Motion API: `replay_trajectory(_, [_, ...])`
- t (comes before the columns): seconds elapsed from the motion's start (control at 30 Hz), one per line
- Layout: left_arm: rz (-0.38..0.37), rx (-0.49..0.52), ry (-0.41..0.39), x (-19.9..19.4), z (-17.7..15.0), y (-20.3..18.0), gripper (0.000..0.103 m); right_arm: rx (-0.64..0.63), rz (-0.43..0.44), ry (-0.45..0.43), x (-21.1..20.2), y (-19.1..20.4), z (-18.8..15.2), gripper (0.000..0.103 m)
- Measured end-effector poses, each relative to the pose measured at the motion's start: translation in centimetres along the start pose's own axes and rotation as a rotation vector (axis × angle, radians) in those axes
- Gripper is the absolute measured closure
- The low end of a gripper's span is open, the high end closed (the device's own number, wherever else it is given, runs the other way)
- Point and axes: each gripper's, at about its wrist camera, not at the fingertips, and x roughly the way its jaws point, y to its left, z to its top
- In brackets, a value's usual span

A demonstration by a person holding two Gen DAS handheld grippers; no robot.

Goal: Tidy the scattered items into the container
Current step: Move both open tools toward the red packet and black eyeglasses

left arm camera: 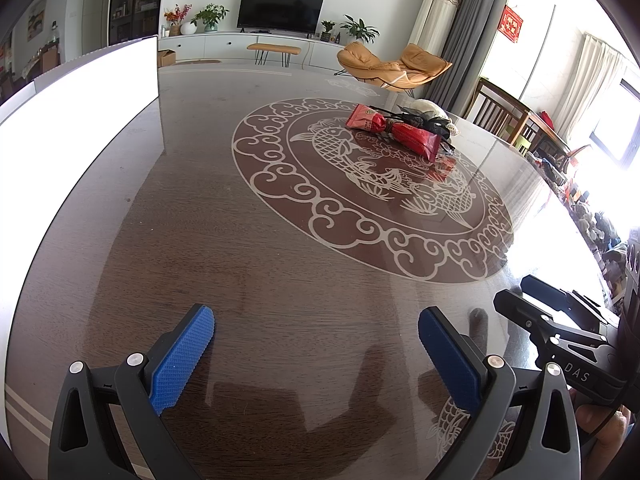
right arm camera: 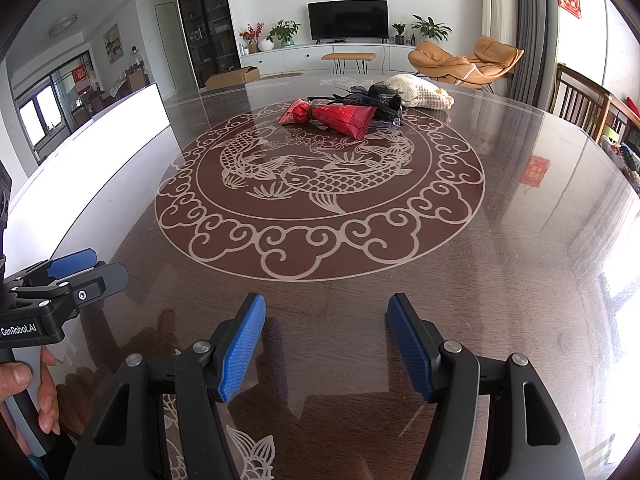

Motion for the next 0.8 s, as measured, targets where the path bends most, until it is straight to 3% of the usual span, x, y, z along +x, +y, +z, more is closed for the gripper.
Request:
replay_trajectory(0.2, [-0.054,-0.081,-0.031,-0.8,0.0,1.7,0.0,-0.003,-0.001,0.001,0.0,0.1,0.0,0.037])
replay_trajectory(0.43, [0.034,-0.108,-0.077,-2.1,0.4,3.6,0.0,0.038,0.059,0.006,0.3,-0.8,0.8,0.037])
replay_trajectory(0.57, [0.035,-0.13,-0.091,-2.3,0.4,4.0,0.0,0.06,0.036,-0.026,1.2,-2.9,5.2,0.037])
replay_trajectory(0.7, [0.036,-0.126,-0.136,-3.5,0.6,4.0,0.0,0.069,-0.06,-0.078,3.3,-6.7,11.7,0.037])
replay_trajectory(0.8, [0.022,-0.131,-0.171,-4.8,0.7,4.2,0.0,0.148,-0.071,-0.094,5.7,-9.9,16.2,0.037])
